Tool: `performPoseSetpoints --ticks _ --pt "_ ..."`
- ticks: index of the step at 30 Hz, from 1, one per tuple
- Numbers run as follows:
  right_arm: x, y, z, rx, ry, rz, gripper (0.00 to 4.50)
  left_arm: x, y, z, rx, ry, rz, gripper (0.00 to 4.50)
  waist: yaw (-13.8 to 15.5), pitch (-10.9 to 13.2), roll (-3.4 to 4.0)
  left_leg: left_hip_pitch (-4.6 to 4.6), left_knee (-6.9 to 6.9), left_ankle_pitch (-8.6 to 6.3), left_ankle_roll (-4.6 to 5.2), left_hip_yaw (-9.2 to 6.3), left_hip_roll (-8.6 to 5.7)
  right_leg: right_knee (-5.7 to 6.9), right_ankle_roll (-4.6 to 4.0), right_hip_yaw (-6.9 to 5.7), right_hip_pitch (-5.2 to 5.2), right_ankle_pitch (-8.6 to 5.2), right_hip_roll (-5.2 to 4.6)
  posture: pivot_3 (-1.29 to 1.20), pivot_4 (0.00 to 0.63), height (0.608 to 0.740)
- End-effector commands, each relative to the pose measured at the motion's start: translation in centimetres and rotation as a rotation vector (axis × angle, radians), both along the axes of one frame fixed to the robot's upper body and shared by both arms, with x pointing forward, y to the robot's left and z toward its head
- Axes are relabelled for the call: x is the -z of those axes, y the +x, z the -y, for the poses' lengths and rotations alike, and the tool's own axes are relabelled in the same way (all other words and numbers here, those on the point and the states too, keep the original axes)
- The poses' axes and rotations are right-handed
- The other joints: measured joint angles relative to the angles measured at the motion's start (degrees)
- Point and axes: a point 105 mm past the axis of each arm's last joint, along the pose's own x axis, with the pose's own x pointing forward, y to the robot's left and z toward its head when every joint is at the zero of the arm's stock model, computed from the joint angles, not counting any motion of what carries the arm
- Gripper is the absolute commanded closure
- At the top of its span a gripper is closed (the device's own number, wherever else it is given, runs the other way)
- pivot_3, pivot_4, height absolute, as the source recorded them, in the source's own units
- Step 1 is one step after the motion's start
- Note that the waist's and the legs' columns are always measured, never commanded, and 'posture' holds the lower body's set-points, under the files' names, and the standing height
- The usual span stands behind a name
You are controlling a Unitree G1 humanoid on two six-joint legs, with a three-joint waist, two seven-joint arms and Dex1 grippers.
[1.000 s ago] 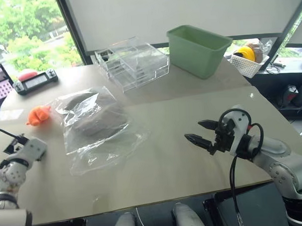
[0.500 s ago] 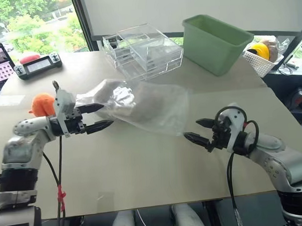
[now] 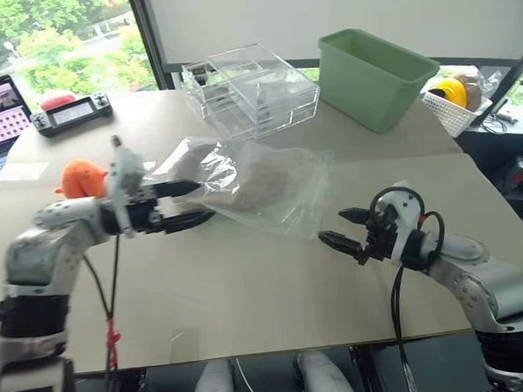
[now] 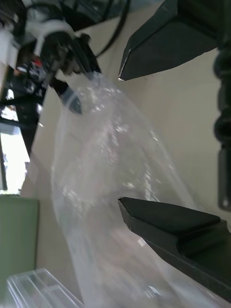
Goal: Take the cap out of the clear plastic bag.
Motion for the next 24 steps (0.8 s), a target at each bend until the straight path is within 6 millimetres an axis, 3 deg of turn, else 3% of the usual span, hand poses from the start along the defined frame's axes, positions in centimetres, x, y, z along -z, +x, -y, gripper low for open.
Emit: performPoseSetpoints --ticks 1,5,8,17,24 --pt "-0.9 -0.1 -0.4 -0.018 -0.024 0.059 0.00 -1.0 0.4 0.1 -0.016 -0.002 0.036 0.37 -0.3 0.0 0.00 -0.01 0.04 -0.01 0.02 0.00 0.00 0.00 -0.04 0.01 -0.01 0.02 0.00 0.00 0.150 0.735" --pt "0.2 -0.8 -3.9 -0.130 -0.055 0.036 0.00 -0.6 3.5 1.6 -0.082 0.040 0.063 0.37 -0.1 0.0 0.00 0.01 0.22 -0.04 0.06 -0.01 0.00 0.14 -0.07 0.01 0.01 0.04 0.05 0.00 0.150 0.735" --pt "0.9 -0.7 -5.8 -0.180 -0.075 0.031 0.00 -1.0 4.5 3.6 -0.062 0.054 0.083 0.37 -0.1 0.0 0.00 0.00 0.37 -0.03 0.06 -0.04 0.00 0.09 0.09 0.01 0.11 0.14 0.08 0.00 0.150 0.735" --pt "1.8 1.0 -11.1 -0.246 -0.064 0.037 0.00 -0.6 4.2 7.6 0.079 0.139 0.066 0.37 -0.3 0.0 0.00 -0.22 0.39 -0.03 0.07 -0.05 -0.01 0.14 -0.35 0.02 -0.11 0.44 0.08 0.00 0.150 0.735" --pt "3.2 -0.7 -16.2 -0.404 -0.087 0.033 0.00 -0.4 4.2 10.5 0.141 0.190 0.084 0.37 -0.2 0.0 0.00 -0.22 0.45 -0.03 0.07 -0.07 -0.02 0.15 -0.33 0.00 -0.09 0.47 0.08 0.00 0.150 0.735"
